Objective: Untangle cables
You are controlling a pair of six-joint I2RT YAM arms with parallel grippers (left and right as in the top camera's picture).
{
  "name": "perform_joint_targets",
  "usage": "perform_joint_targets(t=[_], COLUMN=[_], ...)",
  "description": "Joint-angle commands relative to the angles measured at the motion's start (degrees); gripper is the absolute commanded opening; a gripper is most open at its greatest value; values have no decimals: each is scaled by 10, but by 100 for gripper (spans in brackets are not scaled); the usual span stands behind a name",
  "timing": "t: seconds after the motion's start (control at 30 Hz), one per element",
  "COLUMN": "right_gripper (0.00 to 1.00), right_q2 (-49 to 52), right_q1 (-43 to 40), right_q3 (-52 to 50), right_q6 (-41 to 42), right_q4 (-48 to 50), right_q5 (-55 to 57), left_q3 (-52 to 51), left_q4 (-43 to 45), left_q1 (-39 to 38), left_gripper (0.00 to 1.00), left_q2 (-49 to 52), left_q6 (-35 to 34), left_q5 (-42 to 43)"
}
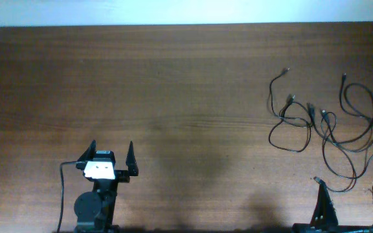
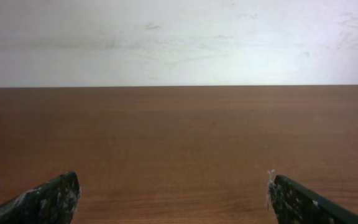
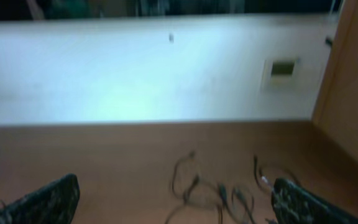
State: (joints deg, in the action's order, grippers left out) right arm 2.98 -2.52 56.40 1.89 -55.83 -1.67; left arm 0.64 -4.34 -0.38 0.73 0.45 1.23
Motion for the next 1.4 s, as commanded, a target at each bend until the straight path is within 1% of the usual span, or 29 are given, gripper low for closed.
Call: perform_joint_targets(t=[0.0,0.1,0.2,0.27,0.33,0.4,0.47,0.53,0.73,0.8,0.9,1.0,1.03,1.07,1.13,1.37], right_gripper=[99,98,99,99,99,99,98,99,99,98,99,98,99,99,99,98], right_q2=[-26,-27,-27,-27,-27,-27,-27,-27,-27,-27,-27,-27,-27,-28,-28,-28], right_q1=[3,3,3,3,3,3,3,3,3,4,4,4,4,8,17,17], right_q3=[-42,-83,-158,-231,-282,-354,-408,-460,-554,-561,-561,-561,-561,-561,-561,-561], right_q6=[1,1,1,1,1,1,1,1,2,5,5,5,-11,-48,-102,-109], right_q4=[47,150,353,531,642,778,853,900,904,859,765,610,565,527,517,517], right_q5=[4,4,-6,-7,-6,-6,-7,-7,-7,-8,-8,-8,-15,-30,-35,-32], left_q3=[-1,-1,-1,-1,-1,-1,-1,-1,-1,-1,-1,-1,-1,-1,-1,-1], left_q4=[-5,-5,-5,-5,-5,-5,-5,-5,-4,-5,-5,-5,-5,-5,-5,-5], left_q1=[-3,-3,-3,-3,-3,-3,-3,-3,-3,-3,-3,-3,-3,-3,-3,-3], left_gripper=[99,99,99,99,99,99,99,99,99,99,99,99,99,99,99,99], left_q2=[-4,-4,-4,-4,-4,-4,-4,-4,-4,-4,-4,-4,-4,-4,-4,-4], left_q6=[9,9,9,9,9,9,9,9,9,9,9,9,9,9,9,9], left_q5=[1,1,1,1,1,1,1,1,0,0,1,1,1,1,0,1])
